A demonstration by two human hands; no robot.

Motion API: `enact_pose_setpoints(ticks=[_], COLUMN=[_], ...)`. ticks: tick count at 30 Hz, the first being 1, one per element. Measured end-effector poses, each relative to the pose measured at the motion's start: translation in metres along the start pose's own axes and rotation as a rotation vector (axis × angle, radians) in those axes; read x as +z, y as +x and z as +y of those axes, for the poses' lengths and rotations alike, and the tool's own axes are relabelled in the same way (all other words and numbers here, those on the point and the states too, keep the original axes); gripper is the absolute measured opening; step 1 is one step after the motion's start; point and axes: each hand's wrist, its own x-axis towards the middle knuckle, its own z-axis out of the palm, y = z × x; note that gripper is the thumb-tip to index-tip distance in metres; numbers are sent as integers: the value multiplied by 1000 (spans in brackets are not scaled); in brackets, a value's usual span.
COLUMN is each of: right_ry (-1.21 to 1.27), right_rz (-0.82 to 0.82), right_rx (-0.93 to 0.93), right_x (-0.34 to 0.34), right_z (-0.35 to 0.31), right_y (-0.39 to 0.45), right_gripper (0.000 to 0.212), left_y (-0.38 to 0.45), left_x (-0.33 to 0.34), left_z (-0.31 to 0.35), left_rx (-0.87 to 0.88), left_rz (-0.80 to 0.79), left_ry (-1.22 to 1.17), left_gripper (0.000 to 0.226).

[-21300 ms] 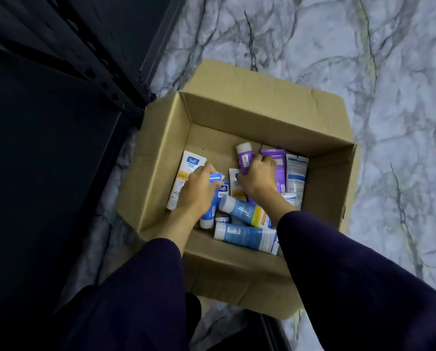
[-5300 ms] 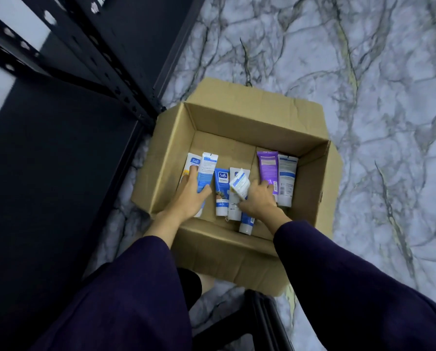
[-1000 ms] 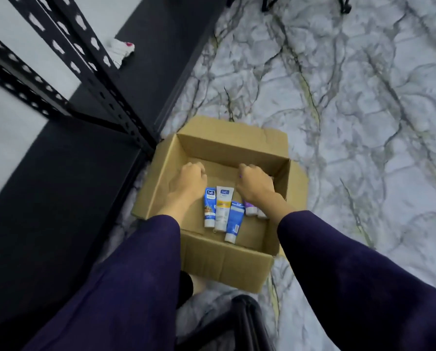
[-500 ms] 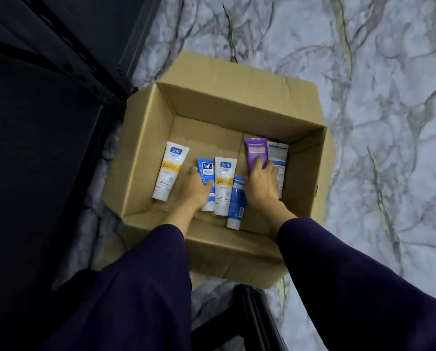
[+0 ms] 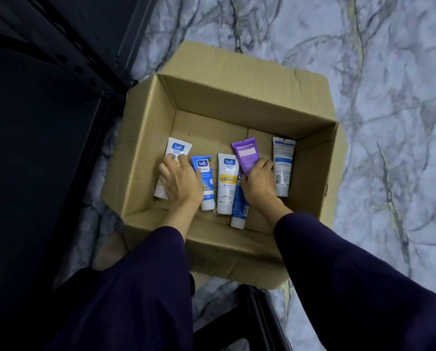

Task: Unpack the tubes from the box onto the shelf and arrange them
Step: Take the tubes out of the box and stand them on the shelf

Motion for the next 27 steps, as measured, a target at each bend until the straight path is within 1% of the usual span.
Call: enact_pose_setpoints(ticks=[1,4,8,12,15,17,21,23,27], right_ry=[8,20,49,156,208,210,214,265,373], right_rz=[1,7,19,19,24,42,156,192,273], right_rx=[-2,-5,-34,-44,-82,-110,-212,-279,-447], right_x=[0,-1,1,1,-6,-14,-42,-63,-117], right_z=[0,-1,-4,-10,-16,-21,-36,-47,-79], right_y=[-1,-4,-4,-5,-10,-16,-35,-48,-85], right_gripper=[60,59,54,50,49,50,48,46,51], left_y=[2,3,7,5,2,0,-9,-17,-36], left_x=[-2,-1,-1,0,-4,-14,-53,-81,-152], left_z=[-3,-8,-10,-17,-18,-16,-1,9,26], left_rx=[-13,-32,-67,-103,-77,-68,3,40,120], left_rz=[7,-109,-209,-326,-348,-324,-237,-156,65], left_ry=[17,53,118,30,14,-35,-200,-292,-446], left_gripper=[45,59,72,82,86,85,73,69,77])
